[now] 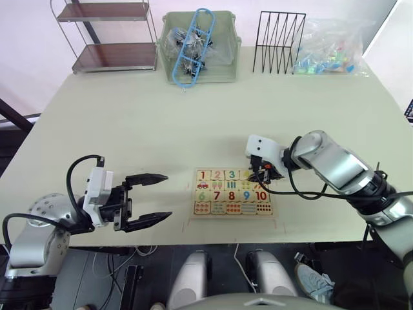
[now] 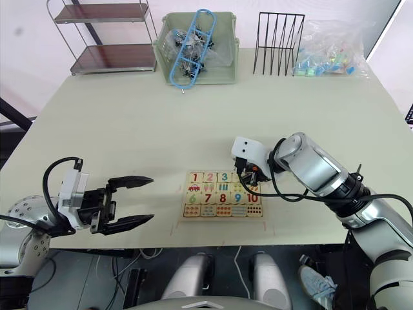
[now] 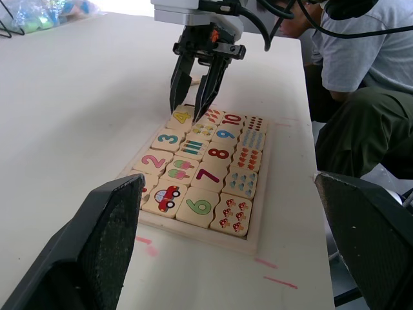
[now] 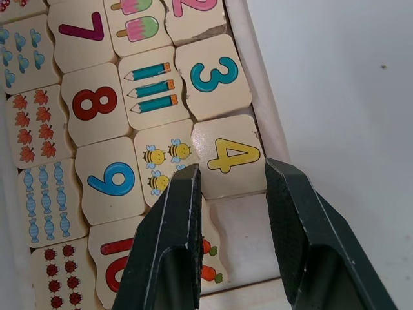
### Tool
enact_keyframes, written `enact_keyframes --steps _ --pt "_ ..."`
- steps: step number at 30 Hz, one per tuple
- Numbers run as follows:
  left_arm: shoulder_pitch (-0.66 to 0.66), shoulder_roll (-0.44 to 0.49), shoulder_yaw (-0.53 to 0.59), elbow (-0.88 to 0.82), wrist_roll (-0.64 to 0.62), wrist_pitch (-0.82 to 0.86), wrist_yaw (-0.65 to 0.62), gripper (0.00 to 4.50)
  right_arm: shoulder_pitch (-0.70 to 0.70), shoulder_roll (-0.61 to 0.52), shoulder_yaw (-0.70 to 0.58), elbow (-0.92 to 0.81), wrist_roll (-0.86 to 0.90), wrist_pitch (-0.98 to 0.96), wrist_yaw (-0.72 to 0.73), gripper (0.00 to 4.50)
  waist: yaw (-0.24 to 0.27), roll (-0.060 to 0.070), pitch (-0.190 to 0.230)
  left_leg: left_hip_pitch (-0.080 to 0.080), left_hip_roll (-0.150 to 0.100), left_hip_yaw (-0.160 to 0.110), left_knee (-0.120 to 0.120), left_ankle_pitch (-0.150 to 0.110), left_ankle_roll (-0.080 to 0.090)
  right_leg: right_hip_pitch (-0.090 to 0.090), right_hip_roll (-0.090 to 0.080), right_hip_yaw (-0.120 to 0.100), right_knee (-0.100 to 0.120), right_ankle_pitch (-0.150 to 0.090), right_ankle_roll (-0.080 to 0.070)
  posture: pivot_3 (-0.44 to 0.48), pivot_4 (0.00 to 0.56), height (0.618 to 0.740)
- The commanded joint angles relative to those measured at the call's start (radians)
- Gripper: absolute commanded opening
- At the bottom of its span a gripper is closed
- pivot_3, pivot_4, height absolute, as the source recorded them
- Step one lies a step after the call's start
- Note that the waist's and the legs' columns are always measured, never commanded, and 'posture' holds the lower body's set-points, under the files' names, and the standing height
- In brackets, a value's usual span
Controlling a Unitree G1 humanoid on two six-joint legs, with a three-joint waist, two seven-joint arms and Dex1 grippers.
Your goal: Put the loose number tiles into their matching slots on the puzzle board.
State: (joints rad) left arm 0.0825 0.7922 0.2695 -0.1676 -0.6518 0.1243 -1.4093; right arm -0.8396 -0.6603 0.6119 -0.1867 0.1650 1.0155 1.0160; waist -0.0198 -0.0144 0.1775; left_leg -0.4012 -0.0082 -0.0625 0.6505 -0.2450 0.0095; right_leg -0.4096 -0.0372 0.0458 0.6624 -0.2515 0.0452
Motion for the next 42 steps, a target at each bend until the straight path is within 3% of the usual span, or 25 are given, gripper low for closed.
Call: enact_keyframes --steps 1,26,27,28,31,33,34,42 --pt "-0.003 0.002 0.011 -0.03 -0.013 -0.001 0.001 4.5 0.007 0.006 -0.008 -0.033 0.003 -0.003 0.004 0.87 0.0 0.0 0.0 0.0 0.0 0.0 0.0 0.0 0.0 0.0 0.0 0.0 0.0 0.0 0.0 0.0 0.15 0.739" --pt "-0.003 -0.001 0.007 -0.026 -0.01 -0.007 0.0 4.5 0.027 0.006 0.003 -0.016 -0.013 -0.042 0.012 0.87 0.0 0.0 0.0 0.0 0.0 0.0 0.0 0.0 0.0 0.0 0.0 0.0 0.0 0.0 0.0 0.0 0.15 0.739" --pt "-0.004 -0.001 0.007 -0.024 -0.009 -0.008 0.0 4.5 0.027 0.005 0.003 -0.016 -0.013 -0.044 0.013 1.97 0.0 0.0 0.0 0.0 0.0 0.0 0.0 0.0 0.0 0.0 0.0 0.0 0.0 0.0 0.0 0.0 0.15 0.739" --pt "-0.004 -0.001 0.008 -0.022 -0.009 -0.009 -0.001 4.5 0.028 0.005 0.003 -0.016 -0.014 -0.044 0.014 2.57 0.0 0.0 0.0 0.0 0.0 0.0 0.0 0.0 0.0 0.0 0.0 0.0 0.0 0.0 0.0 0.0 0.15 0.739" --pt "-0.006 -0.001 0.007 -0.014 -0.006 -0.013 -0.005 4.5 0.028 0.001 0.0 -0.017 -0.014 -0.047 0.022 3.38 0.0 0.0 0.0 0.0 0.0 0.0 0.0 0.0 0.0 0.0 0.0 0.0 0.0 0.0 0.0 0.0 0.15 0.739" --pt "-0.008 -0.001 0.007 -0.011 -0.005 -0.014 -0.007 4.5 0.026 -0.001 -0.003 -0.015 -0.016 -0.049 0.027 4.23 0.0 0.0 0.0 0.0 0.0 0.0 0.0 0.0 0.0 0.0 0.0 0.0 0.0 0.0 0.0 0.0 0.15 0.739" --pt "-0.008 -0.001 0.007 -0.01 -0.005 -0.014 -0.007 4.5 0.024 -0.001 -0.007 -0.012 -0.016 -0.048 0.027 4.44 0.0 0.0 0.0 0.0 0.0 0.0 0.0 0.0 0.0 0.0 0.0 0.0 0.0 0.0 0.0 0.0 0.15 0.739" --pt "-0.01 -0.004 0.006 0.0 -0.003 -0.02 -0.014 4.5 0.007 -0.012 -0.05 0.006 -0.008 -0.061 0.045 4.44 0.0 0.0 0.0 0.0 0.0 0.0 0.0 0.0 0.0 0.0 0.0 0.0 0.0 0.0 0.0 0.0 0.15 0.739"
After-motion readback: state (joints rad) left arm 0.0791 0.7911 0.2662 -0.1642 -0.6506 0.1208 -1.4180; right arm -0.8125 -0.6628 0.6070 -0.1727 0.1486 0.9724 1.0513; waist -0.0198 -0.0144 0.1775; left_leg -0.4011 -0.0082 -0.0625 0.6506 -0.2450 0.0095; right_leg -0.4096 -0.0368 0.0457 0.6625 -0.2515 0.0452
